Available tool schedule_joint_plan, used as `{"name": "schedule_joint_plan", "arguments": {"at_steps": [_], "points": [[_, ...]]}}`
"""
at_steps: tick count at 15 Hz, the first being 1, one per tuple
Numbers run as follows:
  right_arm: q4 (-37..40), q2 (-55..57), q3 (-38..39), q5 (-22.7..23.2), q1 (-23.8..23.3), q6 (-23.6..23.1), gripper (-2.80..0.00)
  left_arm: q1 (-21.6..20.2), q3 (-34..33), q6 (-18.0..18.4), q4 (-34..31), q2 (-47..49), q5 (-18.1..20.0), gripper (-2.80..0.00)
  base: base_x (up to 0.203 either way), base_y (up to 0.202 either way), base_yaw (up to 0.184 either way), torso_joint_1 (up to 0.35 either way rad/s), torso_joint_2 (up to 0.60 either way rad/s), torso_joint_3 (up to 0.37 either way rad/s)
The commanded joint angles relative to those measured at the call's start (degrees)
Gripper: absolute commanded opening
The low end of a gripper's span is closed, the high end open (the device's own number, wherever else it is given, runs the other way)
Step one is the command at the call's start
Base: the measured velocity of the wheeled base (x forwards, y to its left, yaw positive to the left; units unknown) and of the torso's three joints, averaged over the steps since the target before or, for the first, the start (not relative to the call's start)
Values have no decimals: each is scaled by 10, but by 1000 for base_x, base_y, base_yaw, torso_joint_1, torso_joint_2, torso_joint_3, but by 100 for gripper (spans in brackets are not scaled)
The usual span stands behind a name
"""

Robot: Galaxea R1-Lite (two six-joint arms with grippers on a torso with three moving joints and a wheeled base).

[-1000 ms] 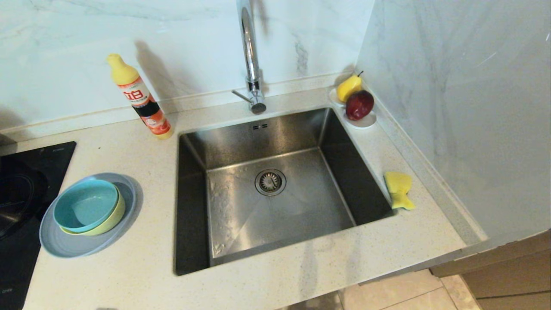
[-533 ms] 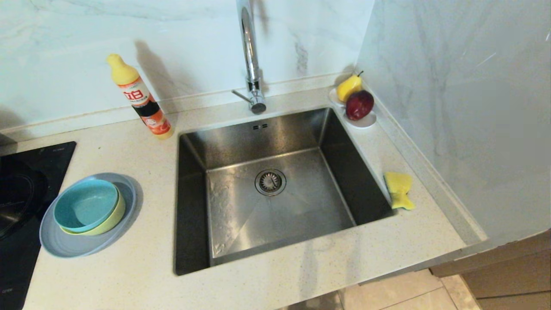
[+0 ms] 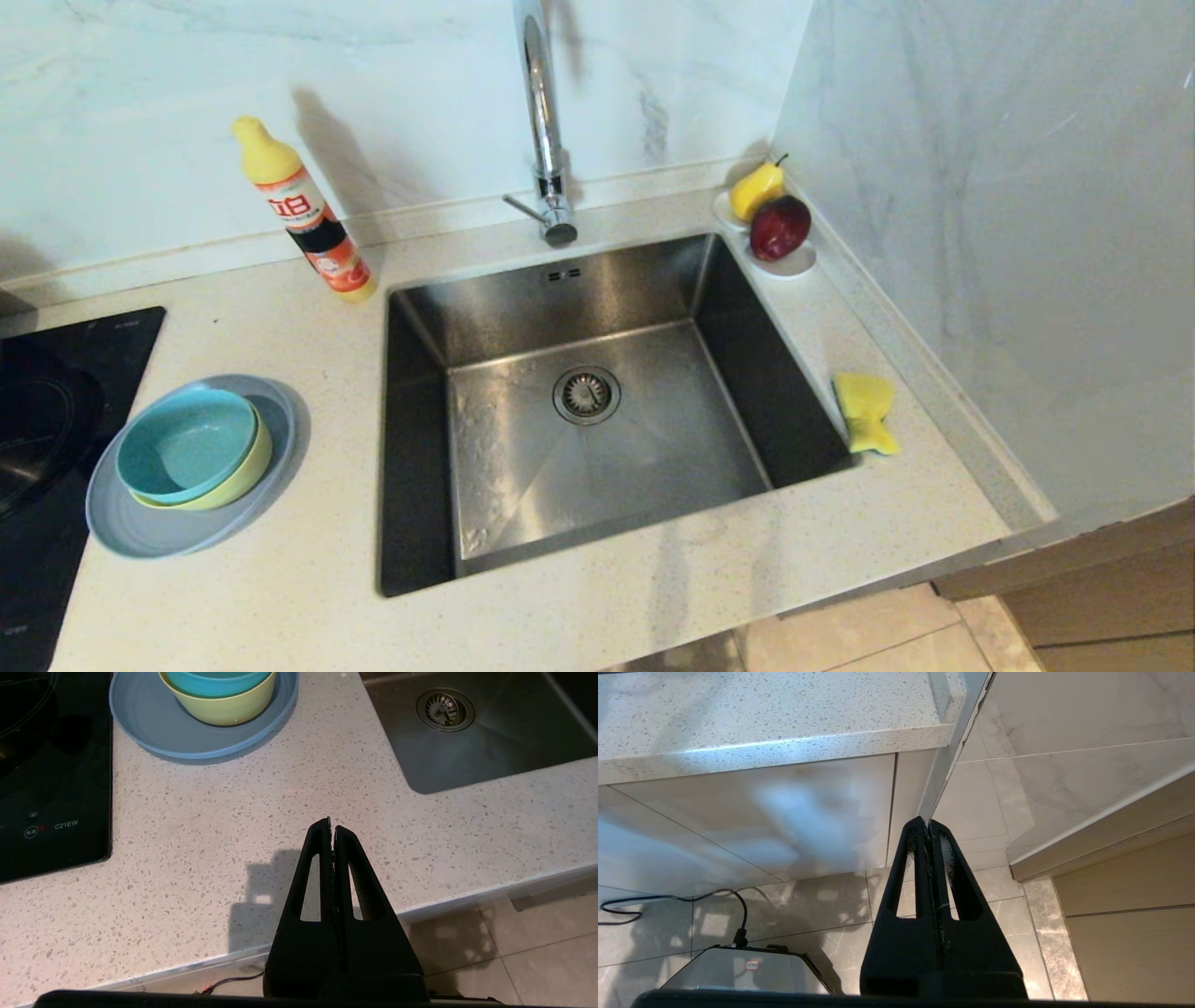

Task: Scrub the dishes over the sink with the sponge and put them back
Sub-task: Turn on the faucet

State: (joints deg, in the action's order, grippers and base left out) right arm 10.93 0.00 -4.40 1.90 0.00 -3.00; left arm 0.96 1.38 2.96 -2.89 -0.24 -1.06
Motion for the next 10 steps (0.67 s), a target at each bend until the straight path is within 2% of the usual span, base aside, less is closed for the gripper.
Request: {"name": "schedule_joint_plan", "arguments": {"at_steps": [1,4,7,10], "points": [[1,-1,0,1,0,0,-280,0,64,-1,-3,4,6,-280,0,0,0,0,0,0],[1,-1,0,0,0,-1,-280,0,213,-3,-23,75,45,-280,0,0,0,0,0,0],[1,-1,0,0,0,0,-280,5,332,-5,-25,227,79,-280,0,0,0,0,0,0],[1,-1,0,0,0,0,-280,7,444,-16,-25,395,156,-280,0,0,0,0,0,0]]}}
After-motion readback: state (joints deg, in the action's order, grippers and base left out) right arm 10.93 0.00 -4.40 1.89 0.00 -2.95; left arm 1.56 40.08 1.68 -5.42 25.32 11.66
